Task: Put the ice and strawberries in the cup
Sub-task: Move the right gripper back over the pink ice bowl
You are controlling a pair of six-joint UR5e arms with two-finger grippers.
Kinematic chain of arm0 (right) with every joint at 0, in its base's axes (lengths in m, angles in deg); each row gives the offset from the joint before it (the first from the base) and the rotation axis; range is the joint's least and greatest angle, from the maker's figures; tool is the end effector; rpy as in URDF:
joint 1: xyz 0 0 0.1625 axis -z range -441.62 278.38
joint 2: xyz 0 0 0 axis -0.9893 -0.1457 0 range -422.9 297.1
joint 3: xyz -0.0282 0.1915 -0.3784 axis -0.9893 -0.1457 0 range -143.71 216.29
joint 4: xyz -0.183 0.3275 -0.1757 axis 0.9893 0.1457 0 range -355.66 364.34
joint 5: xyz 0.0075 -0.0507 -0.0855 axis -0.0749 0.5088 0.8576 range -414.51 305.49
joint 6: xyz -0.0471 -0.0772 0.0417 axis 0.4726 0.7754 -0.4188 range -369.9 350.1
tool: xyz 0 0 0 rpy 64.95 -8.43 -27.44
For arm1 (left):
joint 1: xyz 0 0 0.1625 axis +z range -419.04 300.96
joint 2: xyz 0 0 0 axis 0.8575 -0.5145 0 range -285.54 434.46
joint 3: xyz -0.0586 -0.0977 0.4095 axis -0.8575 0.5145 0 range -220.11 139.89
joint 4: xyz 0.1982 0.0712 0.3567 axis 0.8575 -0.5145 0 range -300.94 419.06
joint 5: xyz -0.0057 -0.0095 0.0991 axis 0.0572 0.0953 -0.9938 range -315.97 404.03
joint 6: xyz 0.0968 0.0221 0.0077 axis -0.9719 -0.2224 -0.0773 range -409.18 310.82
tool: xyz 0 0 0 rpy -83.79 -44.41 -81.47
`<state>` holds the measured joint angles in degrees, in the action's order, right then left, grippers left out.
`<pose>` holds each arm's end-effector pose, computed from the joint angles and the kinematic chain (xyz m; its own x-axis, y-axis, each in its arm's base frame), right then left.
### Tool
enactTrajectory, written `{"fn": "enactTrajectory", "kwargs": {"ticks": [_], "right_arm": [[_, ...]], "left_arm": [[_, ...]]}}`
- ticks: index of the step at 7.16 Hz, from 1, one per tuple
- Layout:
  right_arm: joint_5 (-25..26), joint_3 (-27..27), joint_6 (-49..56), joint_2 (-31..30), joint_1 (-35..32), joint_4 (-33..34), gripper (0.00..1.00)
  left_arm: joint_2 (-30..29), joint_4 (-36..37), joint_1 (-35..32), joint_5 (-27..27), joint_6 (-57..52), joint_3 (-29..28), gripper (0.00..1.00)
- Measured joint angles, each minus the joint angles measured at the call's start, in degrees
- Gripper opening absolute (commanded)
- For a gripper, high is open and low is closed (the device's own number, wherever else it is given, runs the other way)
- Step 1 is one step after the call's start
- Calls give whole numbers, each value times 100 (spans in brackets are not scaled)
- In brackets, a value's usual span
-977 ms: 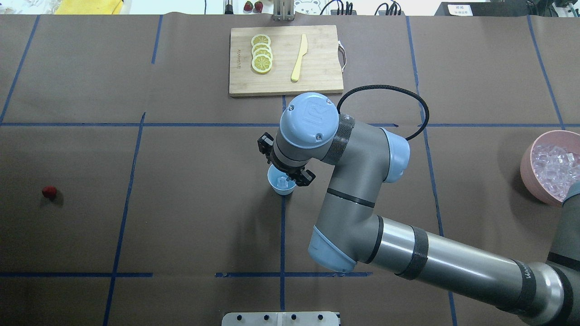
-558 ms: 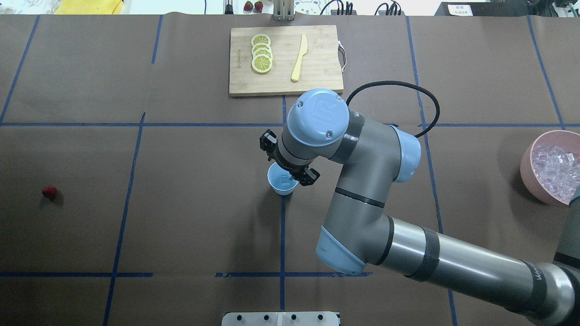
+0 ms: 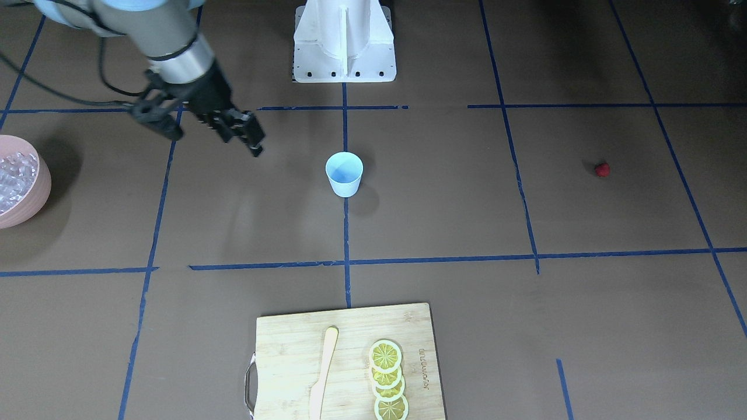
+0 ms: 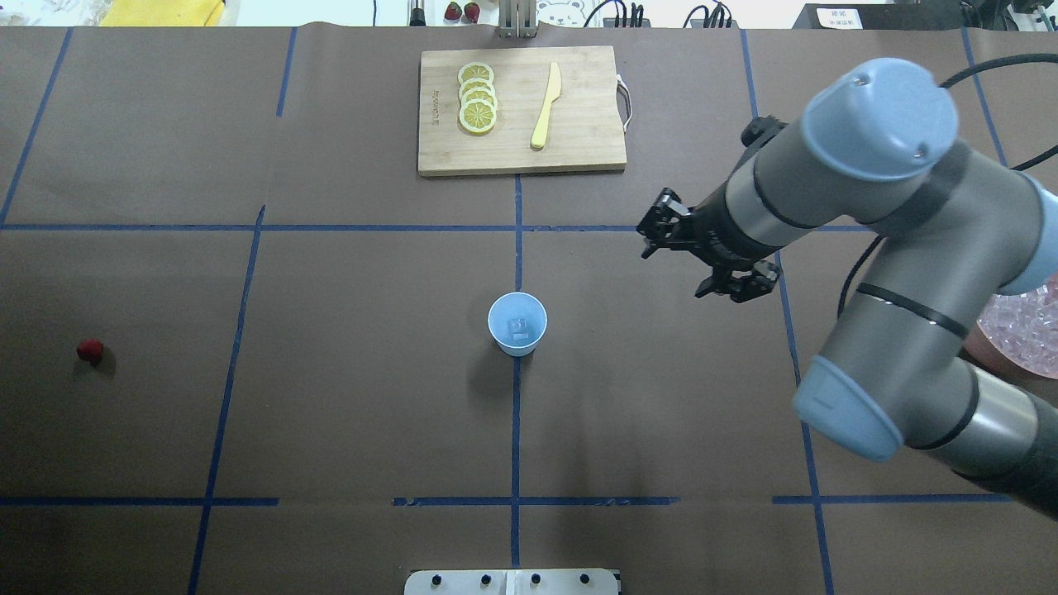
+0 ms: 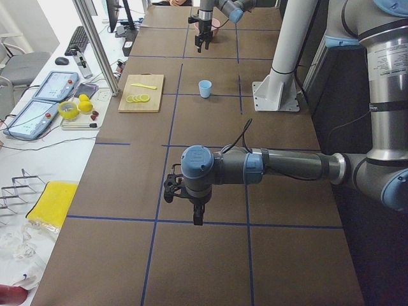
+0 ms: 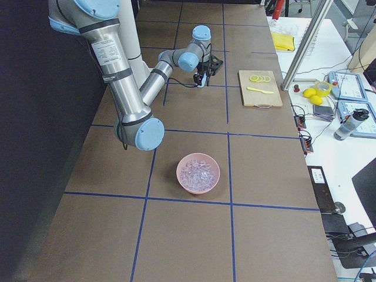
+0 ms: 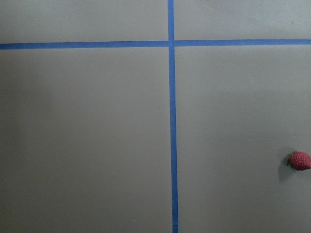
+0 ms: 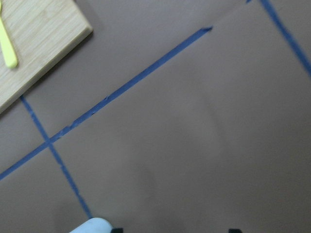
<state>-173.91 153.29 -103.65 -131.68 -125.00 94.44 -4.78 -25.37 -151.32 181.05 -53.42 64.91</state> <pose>-0.3392 -0.4366 0.2499 0.4625 0.5153 0.7215 -0.3637 0.8524 -0.3757 -0.0767 -0.4071 0.6211 0.6816 0.0300 -0.7311 -0.0107 0.9995 0.0311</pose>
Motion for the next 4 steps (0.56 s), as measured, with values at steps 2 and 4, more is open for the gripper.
{"fn": "enactTrajectory", "kwargs": {"ticks": [2, 4], "right_arm": [[-432, 283, 1884, -1045, -787, -9, 79], [-595, 270, 4186, -1930, -1606, -35, 80]], "left_arm": [[4, -3, 0, -6, -40, 15, 100], [5, -4, 0, -8, -52, 51, 100]]}}
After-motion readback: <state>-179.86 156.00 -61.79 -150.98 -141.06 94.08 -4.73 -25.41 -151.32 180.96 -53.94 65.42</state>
